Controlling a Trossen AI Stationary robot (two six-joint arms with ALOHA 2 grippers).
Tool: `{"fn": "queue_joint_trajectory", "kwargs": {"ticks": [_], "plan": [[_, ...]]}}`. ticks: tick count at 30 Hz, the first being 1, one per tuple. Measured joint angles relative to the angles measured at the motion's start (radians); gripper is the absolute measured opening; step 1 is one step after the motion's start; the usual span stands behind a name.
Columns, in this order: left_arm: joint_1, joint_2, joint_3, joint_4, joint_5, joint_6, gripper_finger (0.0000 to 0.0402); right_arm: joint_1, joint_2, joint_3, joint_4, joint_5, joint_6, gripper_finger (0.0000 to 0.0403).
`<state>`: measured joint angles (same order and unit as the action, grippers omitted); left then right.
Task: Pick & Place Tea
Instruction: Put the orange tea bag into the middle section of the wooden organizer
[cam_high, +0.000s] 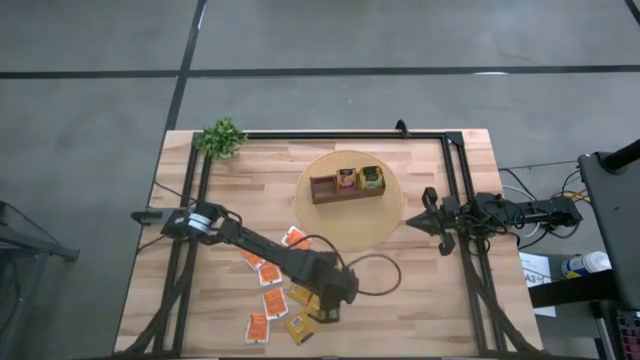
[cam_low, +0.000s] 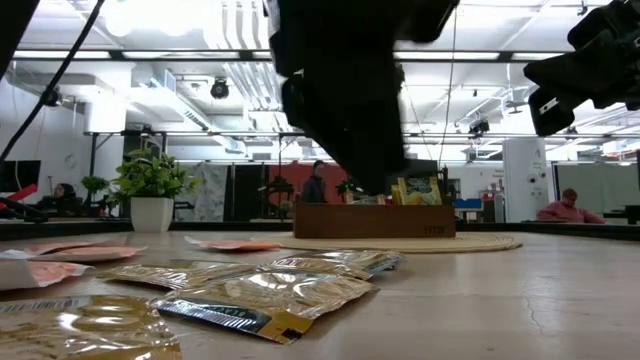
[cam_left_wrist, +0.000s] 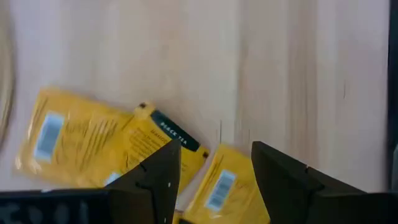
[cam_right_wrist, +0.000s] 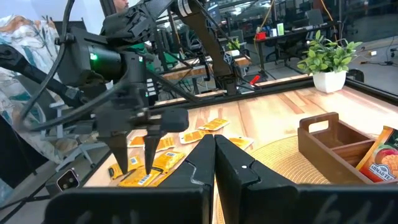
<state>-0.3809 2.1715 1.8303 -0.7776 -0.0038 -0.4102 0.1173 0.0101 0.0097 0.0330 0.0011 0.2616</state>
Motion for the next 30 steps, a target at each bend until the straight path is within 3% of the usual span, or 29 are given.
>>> {"fn": "queue_joint_trajectory", "kwargs": {"ticks": [3, 6, 12, 21, 30], "plan": [[0.0, 0.0, -0.011, -0.009, 0.003, 0.176, 0.0192, 0.0, 0.0, 0.0, 0.0, 0.0, 0.0, 0.0008], [0.002, 0.0, -0.034, 0.003, 0.002, 0.251, 0.0193, 0.0, 0.0, 0.0, 0.0, 0.0, 0.0, 0.0008], [0.004, 0.0, -0.058, 0.023, 0.002, 0.301, 0.02, 0.0, 0.0, 0.0, 0.0, 0.0, 0.0, 0.0008], [0.009, 0.0, -0.068, 0.022, -0.049, 0.412, 0.0272, 0.0, 0.0, 0.0, 0.0, 0.0, 0.0, 0.0008], [0.035, 0.0, -0.1, 0.025, -0.051, 0.486, 0.0277, 0.0, 0.0, 0.0, 0.0, 0.0, 0.0, 0.0008]]}}
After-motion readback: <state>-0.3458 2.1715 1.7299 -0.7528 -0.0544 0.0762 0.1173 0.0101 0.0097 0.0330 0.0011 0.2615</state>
